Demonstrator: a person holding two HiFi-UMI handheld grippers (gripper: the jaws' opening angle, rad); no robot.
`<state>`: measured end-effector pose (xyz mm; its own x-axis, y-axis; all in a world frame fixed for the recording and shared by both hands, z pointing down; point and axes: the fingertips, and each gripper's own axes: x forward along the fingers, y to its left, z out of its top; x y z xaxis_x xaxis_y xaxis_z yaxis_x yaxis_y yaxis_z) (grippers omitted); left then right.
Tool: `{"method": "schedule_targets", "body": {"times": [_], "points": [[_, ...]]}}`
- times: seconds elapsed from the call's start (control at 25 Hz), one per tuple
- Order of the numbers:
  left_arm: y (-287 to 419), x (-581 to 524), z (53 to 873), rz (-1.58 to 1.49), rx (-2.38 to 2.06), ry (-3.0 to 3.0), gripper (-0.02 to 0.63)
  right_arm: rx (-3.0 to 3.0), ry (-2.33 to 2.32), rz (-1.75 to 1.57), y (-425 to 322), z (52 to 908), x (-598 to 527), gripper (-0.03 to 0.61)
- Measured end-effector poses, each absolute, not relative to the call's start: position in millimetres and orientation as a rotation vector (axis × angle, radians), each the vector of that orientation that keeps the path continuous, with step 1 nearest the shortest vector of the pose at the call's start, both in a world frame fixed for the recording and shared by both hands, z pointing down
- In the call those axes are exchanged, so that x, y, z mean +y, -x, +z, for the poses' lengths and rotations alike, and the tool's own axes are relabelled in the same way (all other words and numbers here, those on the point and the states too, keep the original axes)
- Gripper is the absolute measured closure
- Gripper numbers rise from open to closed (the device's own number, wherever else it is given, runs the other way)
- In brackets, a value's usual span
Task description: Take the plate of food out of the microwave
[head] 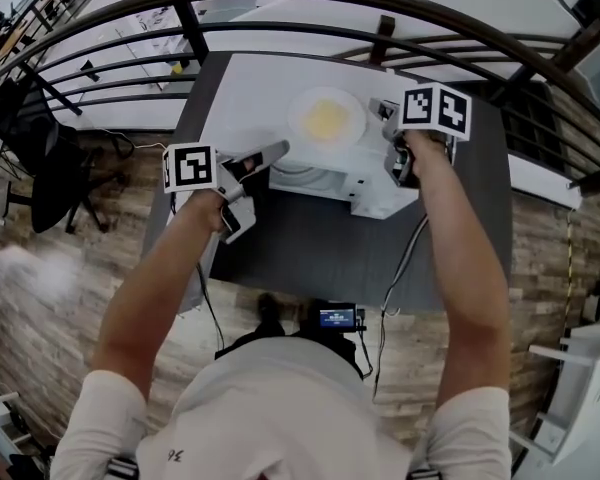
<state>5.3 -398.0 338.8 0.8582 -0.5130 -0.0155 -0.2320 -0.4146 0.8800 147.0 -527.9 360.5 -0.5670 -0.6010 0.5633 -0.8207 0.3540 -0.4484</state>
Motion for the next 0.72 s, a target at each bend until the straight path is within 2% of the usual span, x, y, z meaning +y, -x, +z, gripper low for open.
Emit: {"method": "schedule_targets", "body": {"times": [0.12, 0.28, 0.72], "points": [[-1, -399, 332, -0.346, -0.609, -2.056, 0.583, -2.362, -1.248, 0.990, -150, 347, -516, 0.508], [25, -399, 345, -0.175, -0.871, -2.110, 0.583, -2.415, -1.238, 0.943, -155, 334, -494, 0.508], [7, -364, 325, -0.233, -0.827, -2.142, 0.583, -2.475, -1.254, 0.887, -163, 313, -448, 0.508]]}}
